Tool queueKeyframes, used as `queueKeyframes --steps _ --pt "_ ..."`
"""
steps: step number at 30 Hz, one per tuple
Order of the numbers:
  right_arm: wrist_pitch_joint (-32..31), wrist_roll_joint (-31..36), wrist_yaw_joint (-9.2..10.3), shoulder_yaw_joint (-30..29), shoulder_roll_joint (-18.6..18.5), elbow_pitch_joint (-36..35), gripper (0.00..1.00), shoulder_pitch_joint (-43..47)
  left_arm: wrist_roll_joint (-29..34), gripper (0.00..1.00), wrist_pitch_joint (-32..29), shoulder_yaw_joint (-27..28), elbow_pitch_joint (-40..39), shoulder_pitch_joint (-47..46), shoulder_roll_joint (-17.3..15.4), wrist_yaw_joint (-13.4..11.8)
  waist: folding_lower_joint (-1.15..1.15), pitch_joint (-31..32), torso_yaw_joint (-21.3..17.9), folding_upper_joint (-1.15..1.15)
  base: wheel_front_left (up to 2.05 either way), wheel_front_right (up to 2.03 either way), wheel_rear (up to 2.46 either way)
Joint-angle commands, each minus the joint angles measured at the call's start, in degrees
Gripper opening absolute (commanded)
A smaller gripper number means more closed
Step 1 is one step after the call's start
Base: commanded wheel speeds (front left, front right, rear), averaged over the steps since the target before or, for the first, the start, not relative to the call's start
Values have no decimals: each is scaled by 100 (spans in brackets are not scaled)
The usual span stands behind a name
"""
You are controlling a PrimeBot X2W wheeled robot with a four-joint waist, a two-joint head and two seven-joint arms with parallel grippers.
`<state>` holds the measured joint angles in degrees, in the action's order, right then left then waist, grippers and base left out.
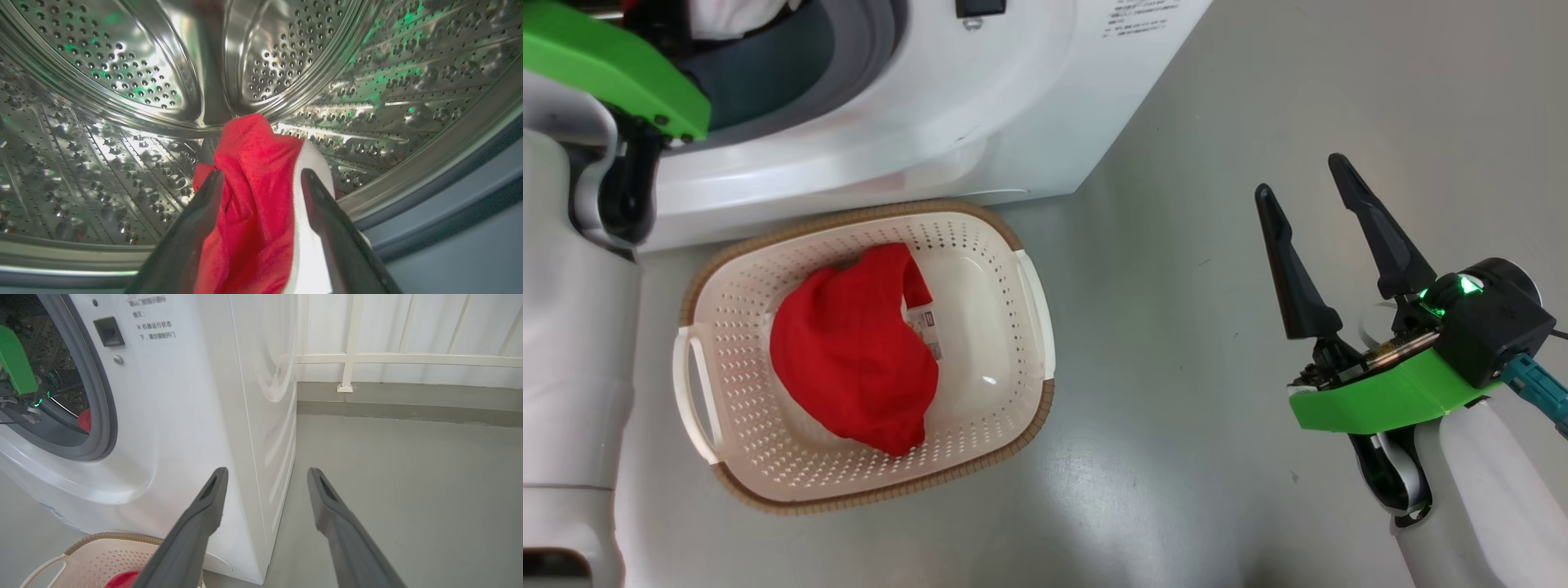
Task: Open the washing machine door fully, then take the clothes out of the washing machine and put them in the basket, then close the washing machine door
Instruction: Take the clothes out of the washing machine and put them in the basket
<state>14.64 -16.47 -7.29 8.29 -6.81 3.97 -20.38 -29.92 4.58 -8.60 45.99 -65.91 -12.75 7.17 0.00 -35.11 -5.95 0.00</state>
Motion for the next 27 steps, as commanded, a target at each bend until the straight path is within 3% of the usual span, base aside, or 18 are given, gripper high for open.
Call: queueKeyframes --steps 1,10,17,21,22,24,27 --pt "36 -31 -20 122 7 -107 100 36 -115 100 -258 -94 -83 -157 -321 31 0 13 23 0 0 0 0" --pt "36 -75 -20 201 12 -140 100 -11 -176 100 -1123 -641 144 -308 -511 24 0 11 45 0 0 0 0" --pt "36 -169 -20 250 17 -161 100 -25 288 100 -1436 -1001 528 -387 -708 -389 0 -32 -19 0 0 0 0" --pt "36 -235 -20 270 28 -169 100 -31 342 100 -1438 -1060 648 -397 -699 -505 0 -58 -48 0 0 0 0" --pt "36 -250 -20 271 28 -174 100 -34 344 86 -1423 -1066 666 -406 -699 -515 0 -66 -51 0 0 0 0" --pt "36 -274 -20 273 26 -181 100 -39 337 2 -1387 -1070 704 -418 -695 -530 0 -76 -50 0 0 0 0" --pt "36 -319 -20 302 15 -182 100 -47 396 0 -1286 -1112 760 -430 -709 -614 0 -78 -37 0 0 0 0"
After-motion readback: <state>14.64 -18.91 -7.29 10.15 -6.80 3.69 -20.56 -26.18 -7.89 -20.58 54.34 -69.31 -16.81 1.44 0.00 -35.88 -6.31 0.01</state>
